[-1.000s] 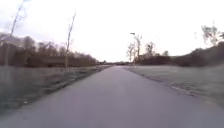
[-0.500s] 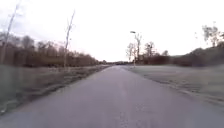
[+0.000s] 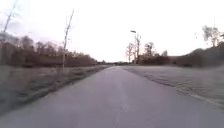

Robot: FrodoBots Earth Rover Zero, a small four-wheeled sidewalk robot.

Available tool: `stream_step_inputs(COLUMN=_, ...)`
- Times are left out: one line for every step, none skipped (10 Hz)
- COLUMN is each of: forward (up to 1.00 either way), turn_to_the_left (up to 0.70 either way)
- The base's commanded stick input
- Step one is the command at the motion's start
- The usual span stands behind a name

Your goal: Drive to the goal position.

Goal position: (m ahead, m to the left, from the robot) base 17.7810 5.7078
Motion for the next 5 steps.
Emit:
stream_step_inputs(forward=1.00, turn_to_the_left=0.01)
stream_step_inputs(forward=1.00, turn_to_the_left=0.01)
stream_step_inputs(forward=1.00, turn_to_the_left=0.01)
stream_step_inputs(forward=1.00, turn_to_the_left=0.01)
stream_step_inputs(forward=1.00, turn_to_the_left=0.01)
